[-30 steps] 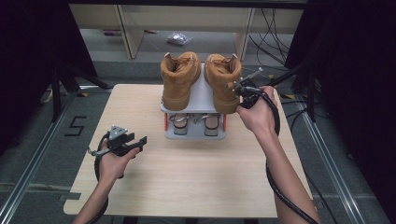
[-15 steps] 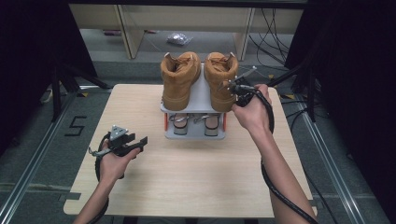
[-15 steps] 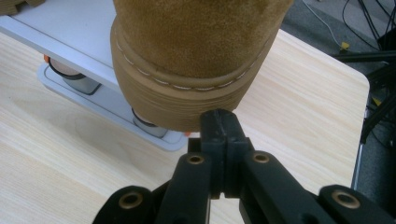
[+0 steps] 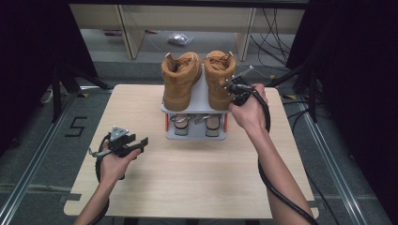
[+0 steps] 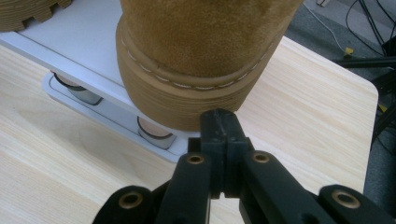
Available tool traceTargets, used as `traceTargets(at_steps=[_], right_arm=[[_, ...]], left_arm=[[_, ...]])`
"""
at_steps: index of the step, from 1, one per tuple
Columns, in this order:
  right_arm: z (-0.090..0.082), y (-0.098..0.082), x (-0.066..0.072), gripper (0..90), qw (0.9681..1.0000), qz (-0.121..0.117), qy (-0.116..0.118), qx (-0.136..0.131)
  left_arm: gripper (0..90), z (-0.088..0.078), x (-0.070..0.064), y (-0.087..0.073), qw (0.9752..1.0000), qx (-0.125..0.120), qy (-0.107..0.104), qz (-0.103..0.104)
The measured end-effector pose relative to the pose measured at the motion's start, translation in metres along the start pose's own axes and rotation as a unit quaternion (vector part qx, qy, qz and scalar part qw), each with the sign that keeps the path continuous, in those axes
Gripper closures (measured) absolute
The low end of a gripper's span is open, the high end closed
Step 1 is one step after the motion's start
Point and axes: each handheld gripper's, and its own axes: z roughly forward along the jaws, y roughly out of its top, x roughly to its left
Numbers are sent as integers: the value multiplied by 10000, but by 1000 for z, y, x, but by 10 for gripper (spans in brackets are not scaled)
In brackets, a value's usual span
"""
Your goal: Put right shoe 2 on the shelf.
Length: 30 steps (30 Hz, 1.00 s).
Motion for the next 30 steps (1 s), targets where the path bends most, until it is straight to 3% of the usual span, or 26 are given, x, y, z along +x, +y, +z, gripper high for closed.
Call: traceTargets(at_steps=[2, 8, 16, 22, 26, 28, 30], right_arm=[[-1, 1, 3, 900, 9999, 84, -16, 86], [0, -2, 0, 900, 10000, 29, 25, -49], [-11, -18, 0, 779, 9991, 108, 19, -418], [-8, -54, -19, 660, 9983, 311, 11, -485], [-1, -85, -32, 601, 9971, 649, 124, -385], [4, -102, -40, 564, 9967, 659, 134, -444], [8, -120, -47, 527, 9949, 876, 126, -489]], left_arm=[[420, -1, 0, 0, 10000, 8, 17, -1], [419, -1, 2, -1, 10000, 15, 9, -13], [421, -3, 4, -1, 9999, -102, 61, -22], [422, -9, 11, -6, 9997, -234, 83, 7], [422, -16, 19, -10, 9993, -332, 171, 13], [420, -19, 24, -14, 9991, -368, 202, 50], [421, -22, 29, -19, 9988, -393, 285, 54]])
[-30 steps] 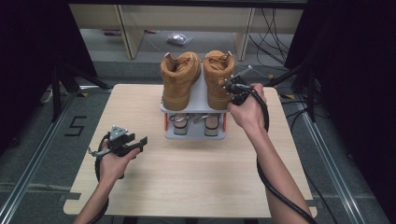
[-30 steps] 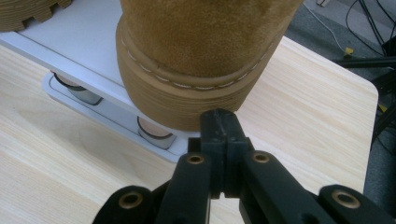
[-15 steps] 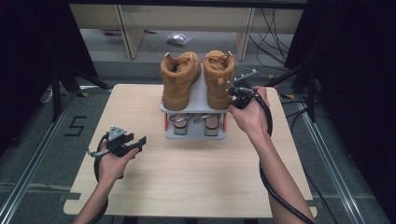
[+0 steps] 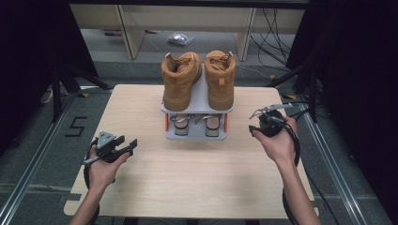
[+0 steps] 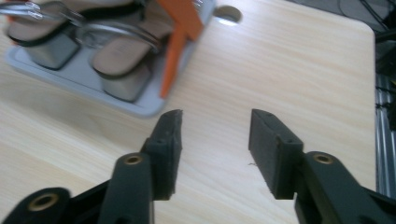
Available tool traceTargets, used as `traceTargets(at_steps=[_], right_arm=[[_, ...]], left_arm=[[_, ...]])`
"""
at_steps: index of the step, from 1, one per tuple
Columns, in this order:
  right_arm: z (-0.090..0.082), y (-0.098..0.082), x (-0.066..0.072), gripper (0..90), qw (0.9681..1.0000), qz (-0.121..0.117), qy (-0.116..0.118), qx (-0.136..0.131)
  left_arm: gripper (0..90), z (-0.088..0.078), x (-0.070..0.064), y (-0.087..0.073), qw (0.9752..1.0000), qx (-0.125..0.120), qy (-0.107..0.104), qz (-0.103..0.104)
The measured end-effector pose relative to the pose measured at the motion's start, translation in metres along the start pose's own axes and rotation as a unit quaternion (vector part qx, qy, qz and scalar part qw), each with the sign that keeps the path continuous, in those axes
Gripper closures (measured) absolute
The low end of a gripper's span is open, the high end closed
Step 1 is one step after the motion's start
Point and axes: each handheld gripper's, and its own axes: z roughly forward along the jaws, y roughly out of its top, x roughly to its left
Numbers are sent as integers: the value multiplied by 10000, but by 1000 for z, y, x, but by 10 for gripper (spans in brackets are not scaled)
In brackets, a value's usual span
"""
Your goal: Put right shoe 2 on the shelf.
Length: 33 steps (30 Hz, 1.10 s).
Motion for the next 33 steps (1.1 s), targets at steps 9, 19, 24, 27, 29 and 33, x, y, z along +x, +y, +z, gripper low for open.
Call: traceTargets(at_steps=[9, 19, 24, 27, 29, 33], right_arm=[[16, -77, -33, 488, 9976, 643, -134, -241], [26, -137, -43, 474, 9929, 1006, -111, -618], [30, -152, -38, 469, 9887, 1165, -153, -927], [33, -155, -35, 461, 9862, 1217, -144, -1110], [34, -157, -34, 460, 9846, 1263, -87, -1207], [34, -158, -33, 453, 9834, 1227, -138, -1331]], left_arm=[[417, -8, 15, -22, 9996, -122, 235, 27], [408, -12, 15, -38, 9983, -519, 261, 43], [405, -13, 10, -44, 9972, -690, 226, 168], [397, -14, 9, -48, 9964, -799, 216, 179], [396, -14, 8, -49, 9960, -840, 209, 206], [392, -14, 9, -50, 9954, -911, 229, 177]])
